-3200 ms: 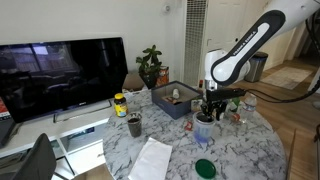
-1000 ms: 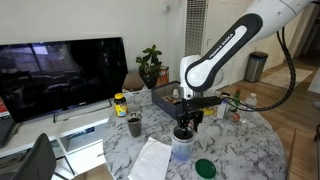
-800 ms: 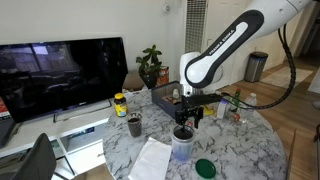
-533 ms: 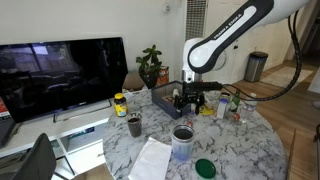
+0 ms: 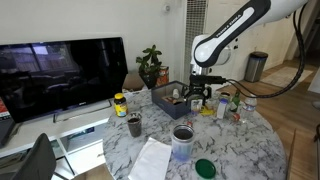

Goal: Move the white and blue cup to the left, put the tomato ketchup on the green lid and then put the ketchup in the cup

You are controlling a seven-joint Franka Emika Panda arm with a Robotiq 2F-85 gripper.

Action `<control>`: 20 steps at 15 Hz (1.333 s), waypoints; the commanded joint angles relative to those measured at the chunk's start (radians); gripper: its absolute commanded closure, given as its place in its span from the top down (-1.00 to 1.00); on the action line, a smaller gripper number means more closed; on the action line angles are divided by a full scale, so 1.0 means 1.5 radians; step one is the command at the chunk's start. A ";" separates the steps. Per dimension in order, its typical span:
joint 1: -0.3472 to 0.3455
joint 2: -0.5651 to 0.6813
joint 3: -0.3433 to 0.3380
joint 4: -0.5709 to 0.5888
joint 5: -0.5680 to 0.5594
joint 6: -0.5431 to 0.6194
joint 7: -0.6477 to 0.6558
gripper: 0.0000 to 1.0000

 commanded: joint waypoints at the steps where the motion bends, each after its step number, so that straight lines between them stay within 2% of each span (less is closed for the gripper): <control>1: 0.008 0.066 -0.005 0.010 -0.025 0.019 0.044 1.00; 3: 0.009 0.098 -0.005 0.014 -0.023 0.024 0.047 1.00; 4: 0.001 0.060 0.001 0.003 -0.011 0.007 0.026 1.00; 9: 0.003 0.094 -0.001 0.010 -0.011 0.019 0.030 1.00; 10: 0.009 0.112 -0.010 0.019 -0.019 0.030 0.052 1.00; 16: 0.010 0.180 -0.023 0.038 -0.017 0.132 0.058 1.00; 20: 0.017 0.224 -0.031 0.060 -0.010 0.186 0.067 0.81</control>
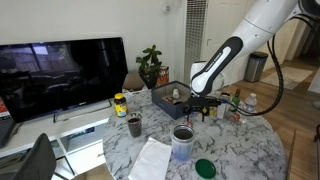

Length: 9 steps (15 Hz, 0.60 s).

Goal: Move the white and blue cup to the left, put the tomato ketchup on the green lid and then put the ketchup in the cup

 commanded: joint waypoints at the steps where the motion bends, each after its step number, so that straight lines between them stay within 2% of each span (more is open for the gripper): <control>1: 0.013 0.051 -0.011 0.033 0.005 0.050 0.025 0.82; 8: 0.018 0.095 -0.020 0.066 0.012 0.099 0.063 0.36; 9: 0.018 0.098 -0.020 0.069 0.013 0.100 0.067 0.11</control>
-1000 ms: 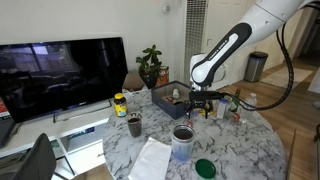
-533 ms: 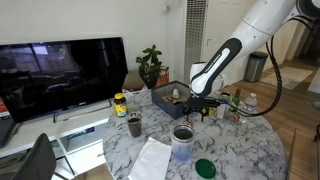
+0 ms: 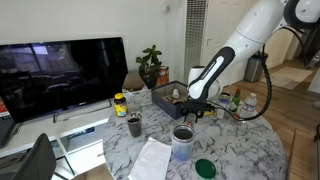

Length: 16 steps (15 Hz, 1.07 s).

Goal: Move the white and blue cup to the left, put the tomato ketchup on the green lid and then put the ketchup in the cup

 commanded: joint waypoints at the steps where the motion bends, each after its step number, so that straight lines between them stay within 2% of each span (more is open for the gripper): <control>1: 0.015 0.028 -0.015 0.022 0.008 0.018 0.025 0.06; 2: 0.015 0.031 -0.016 0.025 0.008 0.018 0.027 -0.17; 7: 0.016 0.035 -0.019 0.032 0.006 0.013 0.040 -0.95; 12: 0.018 0.015 -0.025 0.019 0.003 -0.002 0.049 -1.00; 14: 0.014 -0.010 -0.020 0.002 0.002 -0.024 0.040 -1.00; 16: -0.006 -0.045 0.003 -0.021 0.009 -0.073 0.008 -1.00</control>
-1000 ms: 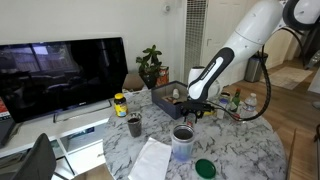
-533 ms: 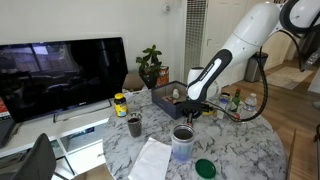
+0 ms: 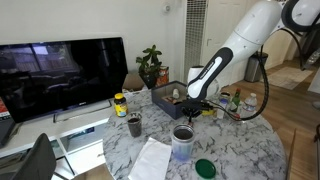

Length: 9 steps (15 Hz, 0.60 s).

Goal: Move the white and blue cup to the left, put the tomato ketchup on the green lid and then put the ketchup in the cup

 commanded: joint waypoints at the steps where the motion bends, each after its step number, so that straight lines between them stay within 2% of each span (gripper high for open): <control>1: -0.019 -0.074 0.027 -0.057 0.011 -0.085 -0.047 -1.00; 4: -0.034 -0.127 0.063 -0.110 0.024 -0.152 -0.130 -1.00; 9: -0.022 -0.199 0.097 -0.204 0.039 -0.224 -0.242 -1.00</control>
